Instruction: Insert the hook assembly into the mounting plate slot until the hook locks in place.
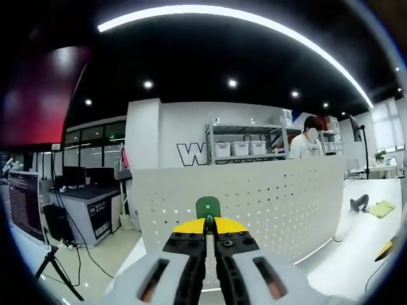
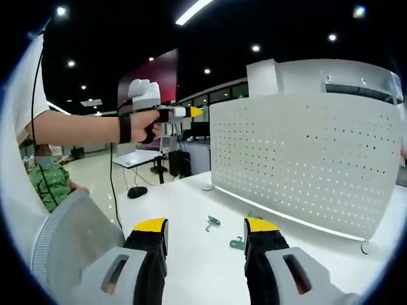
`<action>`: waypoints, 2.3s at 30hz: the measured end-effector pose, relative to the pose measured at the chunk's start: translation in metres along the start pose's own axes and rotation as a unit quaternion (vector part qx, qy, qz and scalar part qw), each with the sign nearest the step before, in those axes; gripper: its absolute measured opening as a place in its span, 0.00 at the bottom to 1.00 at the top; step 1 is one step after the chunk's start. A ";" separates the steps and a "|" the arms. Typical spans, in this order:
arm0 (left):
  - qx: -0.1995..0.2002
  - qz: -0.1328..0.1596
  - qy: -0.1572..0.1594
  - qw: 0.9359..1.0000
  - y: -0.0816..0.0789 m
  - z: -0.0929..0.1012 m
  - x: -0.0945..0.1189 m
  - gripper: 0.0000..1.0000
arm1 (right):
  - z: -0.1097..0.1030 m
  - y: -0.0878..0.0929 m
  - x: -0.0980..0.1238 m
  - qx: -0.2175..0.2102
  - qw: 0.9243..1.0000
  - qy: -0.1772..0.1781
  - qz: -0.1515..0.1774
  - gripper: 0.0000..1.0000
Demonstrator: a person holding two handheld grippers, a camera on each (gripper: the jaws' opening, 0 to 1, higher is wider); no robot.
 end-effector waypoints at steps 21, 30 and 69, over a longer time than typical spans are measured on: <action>-0.002 0.005 -0.017 1.000 -0.004 -0.019 -0.036 0.03 | -0.003 0.006 0.002 -0.005 1.000 0.013 -0.021 0.50; -0.005 0.003 -0.018 1.000 -0.005 -0.025 -0.051 0.03 | -0.003 0.004 0.003 -0.004 1.000 0.021 -0.023 0.50; -0.003 -0.006 -0.031 0.999 0.003 -0.054 -0.115 0.03 | -0.002 0.012 -0.003 -0.021 0.997 0.046 -0.056 0.48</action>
Point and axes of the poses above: the point that each gripper's makers call its tool centre point, and the gripper's own axes: x roughly backward along the fingers, z roughly to its right, y roughly out of its underside, the point moved 9 cm from there along x, roughly backward along the fingers, and after that the axes turned 3 degrees about -z, right-handed, at the moved point
